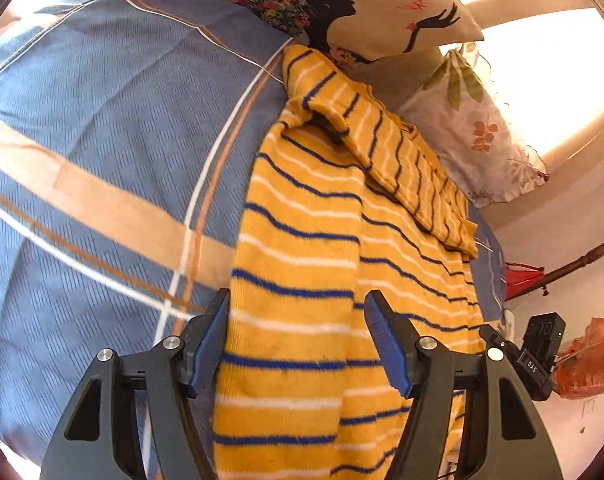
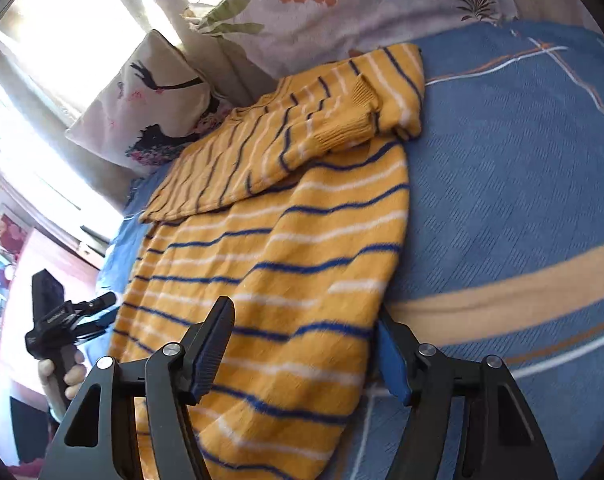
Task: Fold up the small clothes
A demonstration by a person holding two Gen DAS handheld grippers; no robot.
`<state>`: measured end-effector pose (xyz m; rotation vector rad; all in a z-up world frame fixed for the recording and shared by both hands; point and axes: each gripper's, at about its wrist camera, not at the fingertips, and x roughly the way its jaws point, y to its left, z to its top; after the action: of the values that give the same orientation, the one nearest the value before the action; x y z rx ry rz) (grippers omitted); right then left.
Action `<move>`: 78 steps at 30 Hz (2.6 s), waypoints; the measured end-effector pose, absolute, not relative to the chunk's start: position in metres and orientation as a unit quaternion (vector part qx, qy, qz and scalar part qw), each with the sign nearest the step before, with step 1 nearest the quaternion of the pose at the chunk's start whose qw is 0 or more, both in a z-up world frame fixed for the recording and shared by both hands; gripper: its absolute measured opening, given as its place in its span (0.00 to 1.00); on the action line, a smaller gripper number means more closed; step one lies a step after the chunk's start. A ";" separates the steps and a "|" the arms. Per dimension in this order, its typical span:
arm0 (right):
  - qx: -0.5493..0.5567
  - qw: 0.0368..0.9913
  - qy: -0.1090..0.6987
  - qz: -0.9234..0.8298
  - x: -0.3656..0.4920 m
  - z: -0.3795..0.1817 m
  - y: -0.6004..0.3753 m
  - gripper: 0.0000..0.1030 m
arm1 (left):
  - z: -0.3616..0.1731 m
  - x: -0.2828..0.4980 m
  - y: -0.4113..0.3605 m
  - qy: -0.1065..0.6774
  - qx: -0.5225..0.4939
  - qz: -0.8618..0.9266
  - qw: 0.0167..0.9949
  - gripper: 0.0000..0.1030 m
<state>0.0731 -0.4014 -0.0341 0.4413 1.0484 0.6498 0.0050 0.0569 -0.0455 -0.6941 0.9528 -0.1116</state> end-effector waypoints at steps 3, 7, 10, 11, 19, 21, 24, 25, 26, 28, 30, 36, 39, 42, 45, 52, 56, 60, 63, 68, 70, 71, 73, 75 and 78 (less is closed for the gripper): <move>0.253 0.755 0.493 0.351 0.052 -0.042 -0.398 0.69 | -0.047 -0.017 0.048 0.441 -0.337 -0.073 0.828 0.64; 0.249 0.747 0.487 0.377 0.020 -0.038 -0.394 0.69 | -0.050 -0.044 0.037 0.430 -0.352 -0.093 0.826 0.64; 0.244 0.742 0.485 0.394 -0.002 -0.038 -0.390 0.69 | -0.051 -0.066 0.032 0.419 -0.361 -0.105 0.826 0.64; 0.240 0.742 0.483 0.399 -0.011 -0.037 -0.387 0.69 | -0.051 -0.071 0.031 0.416 -0.365 -0.107 0.826 0.64; 0.214 0.749 0.485 0.397 -0.060 -0.039 -0.374 0.65 | -0.055 -0.105 0.013 0.408 -0.383 -0.121 0.820 0.64; 0.216 0.751 0.492 0.385 -0.063 -0.048 -0.371 0.42 | -0.054 -0.106 0.008 0.409 -0.374 -0.112 0.825 0.64; 0.248 0.745 0.495 0.371 -0.056 -0.058 -0.376 0.14 | -0.054 -0.100 0.005 0.434 -0.355 -0.093 0.823 0.08; 0.264 0.742 0.491 0.372 -0.054 -0.058 -0.381 0.14 | -0.054 -0.100 0.009 0.437 -0.365 -0.092 0.817 0.09; 0.274 0.743 0.483 0.374 -0.053 -0.054 -0.385 0.13 | -0.052 -0.102 0.013 0.431 -0.375 -0.091 0.815 0.09; 0.282 0.748 0.460 0.386 -0.057 -0.042 -0.395 0.12 | -0.042 -0.111 0.021 0.414 -0.381 -0.091 0.822 0.08; 0.284 0.751 0.438 0.404 -0.064 -0.026 -0.405 0.12 | -0.026 -0.123 0.025 0.392 -0.375 -0.097 0.835 0.07; 0.268 0.764 0.411 0.418 -0.094 -0.004 -0.422 0.11 | 0.005 -0.151 0.016 0.359 -0.341 -0.113 0.861 0.07; 0.279 0.757 0.423 0.412 -0.084 -0.015 -0.418 0.11 | -0.001 -0.143 0.017 0.367 -0.342 -0.110 0.858 0.07; 0.282 0.754 0.420 0.419 -0.068 -0.013 -0.416 0.11 | -0.001 -0.125 0.023 0.363 -0.345 -0.104 0.860 0.07; 0.274 0.762 0.402 0.428 -0.051 0.004 -0.409 0.11 | 0.005 -0.107 0.029 0.349 -0.341 -0.100 0.867 0.07; 0.249 0.793 0.376 0.411 0.014 0.048 -0.393 0.11 | 0.025 -0.032 0.038 0.329 -0.308 -0.085 0.888 0.07; 0.251 0.801 0.376 0.393 0.072 0.061 -0.379 0.11 | 0.034 0.025 0.043 0.329 -0.301 -0.069 0.893 0.07; 0.259 0.802 0.396 0.365 0.136 0.055 -0.364 0.11 | 0.035 0.090 0.045 0.340 -0.308 -0.048 0.887 0.07; 0.265 0.800 0.417 0.340 0.184 0.040 -0.353 0.11 | 0.025 0.138 0.052 0.362 -0.320 -0.028 0.875 0.07; 0.306 0.771 0.460 0.317 0.250 0.002 -0.347 0.12 | -0.006 0.201 0.065 0.404 -0.355 -0.020 0.843 0.07; 0.335 0.755 0.470 0.310 0.268 -0.013 -0.350 0.15 | -0.014 0.216 0.068 0.413 -0.365 -0.026 0.834 0.07; 0.354 0.747 0.473 0.305 0.275 -0.020 -0.352 0.15 | -0.016 0.222 0.069 0.416 -0.368 -0.029 0.831 0.08; 0.389 0.731 0.477 0.295 0.289 -0.033 -0.357 0.20 | -0.020 0.232 0.073 0.416 -0.379 -0.037 0.826 0.08; 0.411 0.727 0.474 0.279 0.300 -0.041 -0.363 0.29 | -0.024 0.239 0.080 0.412 -0.399 -0.051 0.817 0.13; 0.448 0.722 0.459 0.261 0.313 -0.046 -0.373 0.43 | -0.031 0.246 0.092 0.401 -0.433 -0.070 0.804 0.23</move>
<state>0.3132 -0.3730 -0.0457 0.9903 1.0135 0.5762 0.2457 0.0922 -0.0306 -0.9276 0.8581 -0.1493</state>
